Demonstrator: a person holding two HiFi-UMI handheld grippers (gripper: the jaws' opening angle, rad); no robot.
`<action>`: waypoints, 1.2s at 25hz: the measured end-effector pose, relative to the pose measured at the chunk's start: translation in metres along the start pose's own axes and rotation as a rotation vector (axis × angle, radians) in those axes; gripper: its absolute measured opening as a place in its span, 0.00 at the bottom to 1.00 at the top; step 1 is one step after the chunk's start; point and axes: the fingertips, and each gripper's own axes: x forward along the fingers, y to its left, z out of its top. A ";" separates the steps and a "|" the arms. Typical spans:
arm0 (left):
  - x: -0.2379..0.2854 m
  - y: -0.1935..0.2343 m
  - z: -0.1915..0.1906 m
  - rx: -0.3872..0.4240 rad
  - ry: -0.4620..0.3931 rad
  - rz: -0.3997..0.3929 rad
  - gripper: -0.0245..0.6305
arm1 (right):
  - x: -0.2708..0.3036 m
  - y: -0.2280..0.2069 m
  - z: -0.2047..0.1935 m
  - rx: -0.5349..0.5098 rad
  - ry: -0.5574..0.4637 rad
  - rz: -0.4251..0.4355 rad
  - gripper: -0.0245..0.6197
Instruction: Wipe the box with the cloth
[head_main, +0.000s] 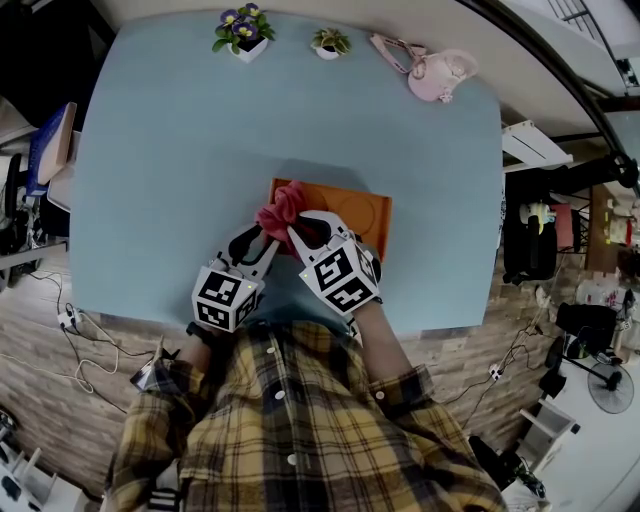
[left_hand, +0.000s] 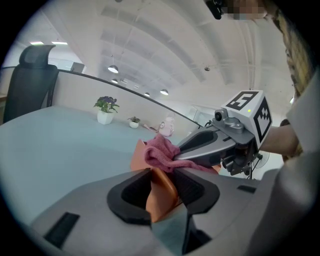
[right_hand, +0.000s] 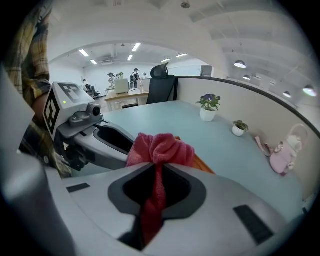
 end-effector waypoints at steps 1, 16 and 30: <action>0.000 0.000 0.000 0.001 0.000 0.000 0.25 | -0.001 -0.001 -0.002 -0.001 0.003 -0.006 0.11; 0.001 0.001 0.000 -0.008 0.002 0.000 0.25 | -0.024 -0.026 -0.030 -0.056 0.102 -0.104 0.11; 0.001 0.001 0.000 -0.006 -0.004 -0.004 0.25 | -0.057 -0.058 -0.074 -0.030 0.203 -0.221 0.11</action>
